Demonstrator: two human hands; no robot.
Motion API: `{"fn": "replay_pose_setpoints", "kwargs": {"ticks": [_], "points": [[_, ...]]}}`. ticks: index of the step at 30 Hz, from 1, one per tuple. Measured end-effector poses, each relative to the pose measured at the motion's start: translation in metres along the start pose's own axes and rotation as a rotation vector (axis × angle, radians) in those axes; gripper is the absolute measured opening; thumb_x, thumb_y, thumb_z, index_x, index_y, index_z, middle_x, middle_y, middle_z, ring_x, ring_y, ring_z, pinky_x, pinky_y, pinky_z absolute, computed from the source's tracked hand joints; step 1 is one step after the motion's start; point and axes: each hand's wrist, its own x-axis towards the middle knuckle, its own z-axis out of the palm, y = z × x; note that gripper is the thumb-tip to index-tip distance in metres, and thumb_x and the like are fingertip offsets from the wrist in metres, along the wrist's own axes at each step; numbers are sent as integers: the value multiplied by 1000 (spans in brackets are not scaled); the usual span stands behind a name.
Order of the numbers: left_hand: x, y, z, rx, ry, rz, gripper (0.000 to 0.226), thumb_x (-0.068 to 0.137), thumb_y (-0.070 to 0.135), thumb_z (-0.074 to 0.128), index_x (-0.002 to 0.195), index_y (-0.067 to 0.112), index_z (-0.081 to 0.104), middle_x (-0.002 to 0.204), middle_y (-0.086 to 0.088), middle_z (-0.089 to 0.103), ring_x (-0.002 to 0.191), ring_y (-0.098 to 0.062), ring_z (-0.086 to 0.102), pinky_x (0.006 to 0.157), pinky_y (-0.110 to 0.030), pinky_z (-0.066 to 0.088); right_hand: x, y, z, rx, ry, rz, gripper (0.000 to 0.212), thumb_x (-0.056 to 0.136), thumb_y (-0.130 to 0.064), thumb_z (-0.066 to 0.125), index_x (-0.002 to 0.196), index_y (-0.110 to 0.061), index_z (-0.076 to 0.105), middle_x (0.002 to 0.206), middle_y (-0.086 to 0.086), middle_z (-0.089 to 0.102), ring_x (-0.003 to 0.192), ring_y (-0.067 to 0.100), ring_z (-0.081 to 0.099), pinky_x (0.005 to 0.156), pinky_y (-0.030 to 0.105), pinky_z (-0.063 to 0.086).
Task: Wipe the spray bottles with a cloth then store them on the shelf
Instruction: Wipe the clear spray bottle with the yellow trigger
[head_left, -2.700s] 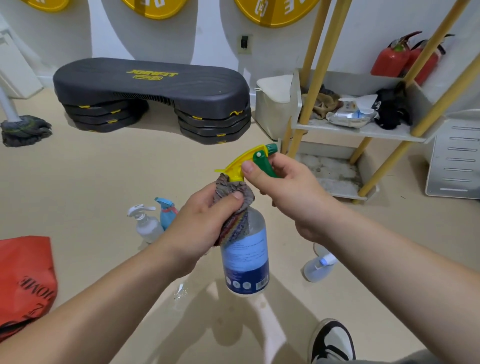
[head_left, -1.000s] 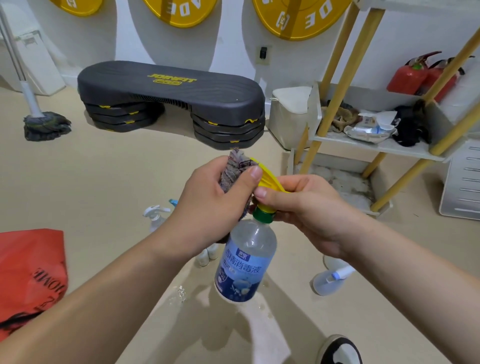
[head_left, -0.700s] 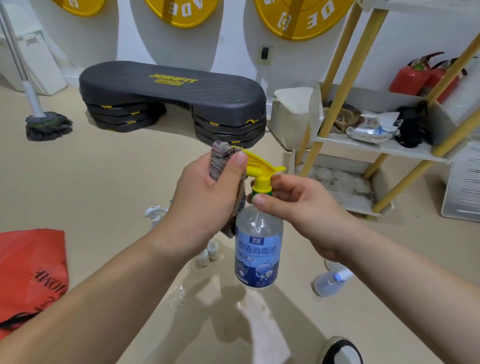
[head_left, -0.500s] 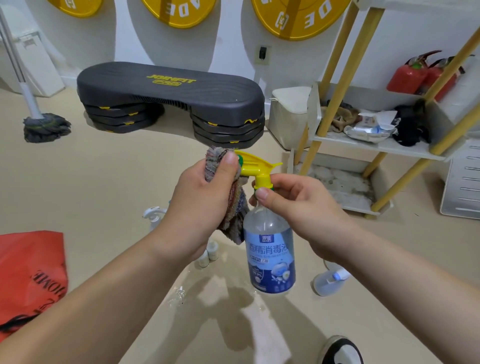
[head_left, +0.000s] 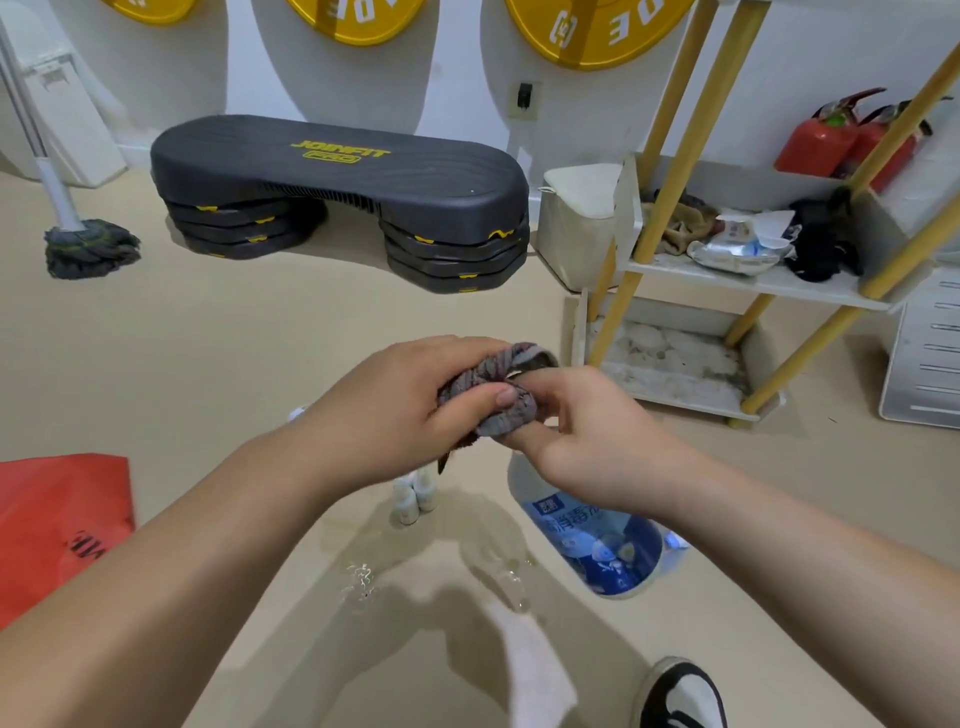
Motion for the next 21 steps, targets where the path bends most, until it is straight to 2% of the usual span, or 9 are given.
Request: {"fn": "replay_pose_setpoints", "kwargs": {"ticks": [2, 4, 6, 8, 10, 12, 14, 18, 21], "points": [[0, -5, 0, -73, 60, -32, 33, 95, 50, 50, 115, 33, 71, 91, 15, 74, 86, -4, 67, 81, -35, 55, 0, -1, 0, -4, -5, -12, 10, 97, -23, 62, 97, -22, 73, 88, 12, 73, 87, 32, 65, 82, 52, 55], [1, -7, 0, -70, 125, -49, 32, 97, 48, 49, 101, 25, 70, 77, 10, 71, 74, -9, 65, 73, -38, 53, 3, -4, -4, -22, 7, -11, 10, 98, -27, 62, 98, -25, 72, 87, 11, 72, 84, 31, 64, 81, 47, 56], [3, -8, 4, -33, 189, -67, 30, 100, 44, 47, 94, 20, 65, 72, 7, 66, 70, -14, 60, 69, -41, 50, 4, -8, -9, -36, 12, -1, 16, 101, -29, 61, 94, -18, 71, 84, 15, 70, 72, 25, 61, 72, 37, 53], [3, -6, 4, 13, 300, -111, 26, 102, 39, 46, 87, 20, 56, 68, 8, 57, 67, -20, 51, 65, -41, 43, 6, -10, -10, -37, 20, 33, 27, 102, -29, 62, 86, -8, 69, 78, 20, 66, 59, 17, 49, 59, 32, 42], [4, -8, 0, 9, 435, -173, 26, 103, 36, 44, 84, 21, 54, 65, 8, 53, 66, -21, 47, 62, -38, 36, 6, -8, -9, 34, 17, 93, 30, 102, -29, 62, 83, -6, 69, 64, 9, 63, 53, 11, 44, 55, 25, 37], [3, -9, -1, -18, 483, -214, 31, 107, 35, 45, 81, 20, 53, 62, 7, 54, 65, -21, 46, 60, -38, 33, 5, -6, -8, 105, 16, 132, 31, 103, -28, 62, 84, -5, 70, 53, -9, 55, 43, 4, 39, 48, 16, 32], [0, -5, 2, -24, 505, -215, 34, 109, 32, 46, 78, 20, 50, 61, 6, 52, 64, -21, 44, 59, -38, 32, 5, -4, -9, 135, 16, 148, 31, 103, -27, 61, 85, -3, 70, 48, -13, 52, 38, 3, 37, 43, 14, 30], [-1, 2, -3, 20, 562, -140, 29, 108, 29, 46, 87, 14, 60, 67, 6, 53, 67, -18, 46, 62, -37, 36, 2, -14, -17, 97, -24, 73, 27, 102, -27, 62, 88, -7, 72, 64, -3, 68, 50, 7, 51, 53, 24, 42], [4, 6, -13, -137, 542, -215, 37, 110, 32, 47, 83, 14, 65, 72, 0, 62, 71, -16, 54, 69, -38, 47, -1, -18, -20, 71, -81, 16, 20, 101, -24, 63, 89, -11, 72, 84, 14, 74, 82, 34, 67, 79, 45, 56]]}}
